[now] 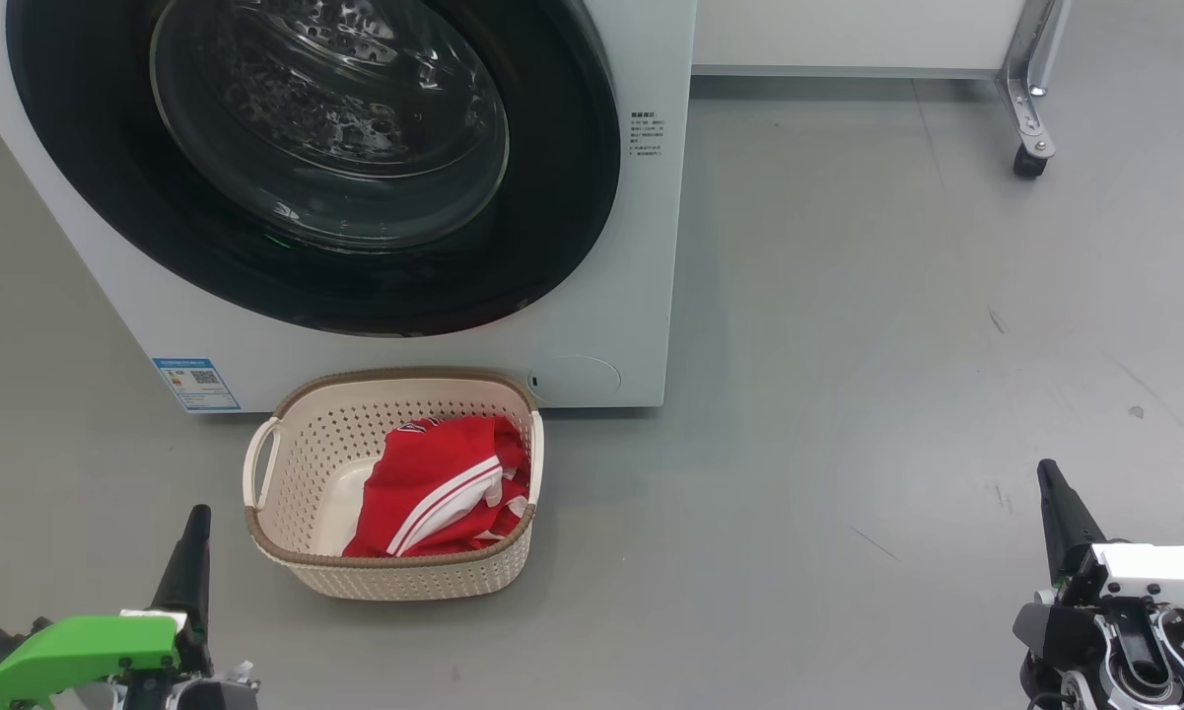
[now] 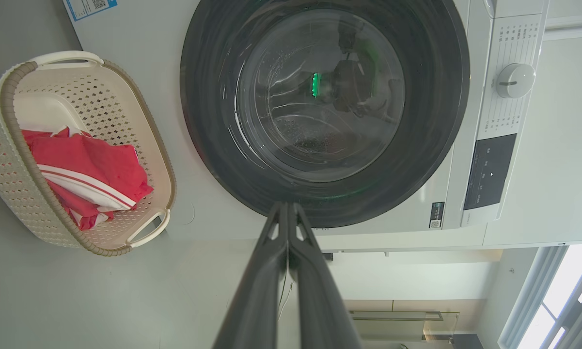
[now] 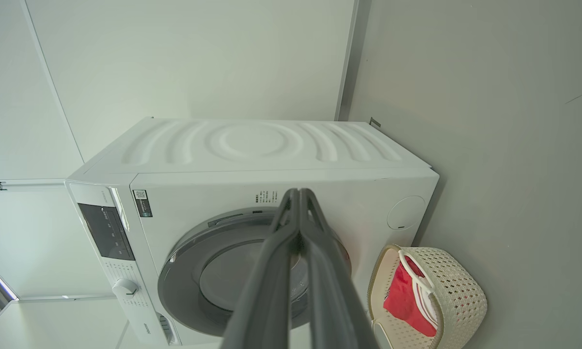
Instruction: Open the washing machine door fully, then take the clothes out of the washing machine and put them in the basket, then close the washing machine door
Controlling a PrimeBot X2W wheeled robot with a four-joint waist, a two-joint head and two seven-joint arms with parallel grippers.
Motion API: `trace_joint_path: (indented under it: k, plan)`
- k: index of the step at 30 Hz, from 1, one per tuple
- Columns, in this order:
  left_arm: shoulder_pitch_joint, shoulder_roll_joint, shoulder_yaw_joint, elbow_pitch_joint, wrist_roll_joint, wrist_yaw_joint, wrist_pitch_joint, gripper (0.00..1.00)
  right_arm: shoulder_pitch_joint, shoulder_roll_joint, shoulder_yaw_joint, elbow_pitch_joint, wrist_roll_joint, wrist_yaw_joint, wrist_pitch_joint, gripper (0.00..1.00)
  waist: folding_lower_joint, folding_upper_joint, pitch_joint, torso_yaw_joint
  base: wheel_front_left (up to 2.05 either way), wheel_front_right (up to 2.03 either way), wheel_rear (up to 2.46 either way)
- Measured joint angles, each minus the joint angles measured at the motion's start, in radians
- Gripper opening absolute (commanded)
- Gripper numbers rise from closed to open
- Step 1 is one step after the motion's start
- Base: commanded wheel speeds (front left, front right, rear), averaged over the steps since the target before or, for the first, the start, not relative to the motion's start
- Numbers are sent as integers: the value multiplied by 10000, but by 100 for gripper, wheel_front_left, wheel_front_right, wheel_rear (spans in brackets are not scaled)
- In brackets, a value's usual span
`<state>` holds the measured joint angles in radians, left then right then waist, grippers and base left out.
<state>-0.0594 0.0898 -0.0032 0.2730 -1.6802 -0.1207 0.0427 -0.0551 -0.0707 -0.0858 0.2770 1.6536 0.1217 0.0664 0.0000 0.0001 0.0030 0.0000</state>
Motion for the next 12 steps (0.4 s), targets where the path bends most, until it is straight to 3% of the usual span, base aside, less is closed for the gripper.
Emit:
trace_joint_path:
  k: [12]
  plan:
    - [0,-6,12,-4,0,0,2,0,0,4,-6,-2,-6,0,2,0,0,0,0,0,0,0,0]
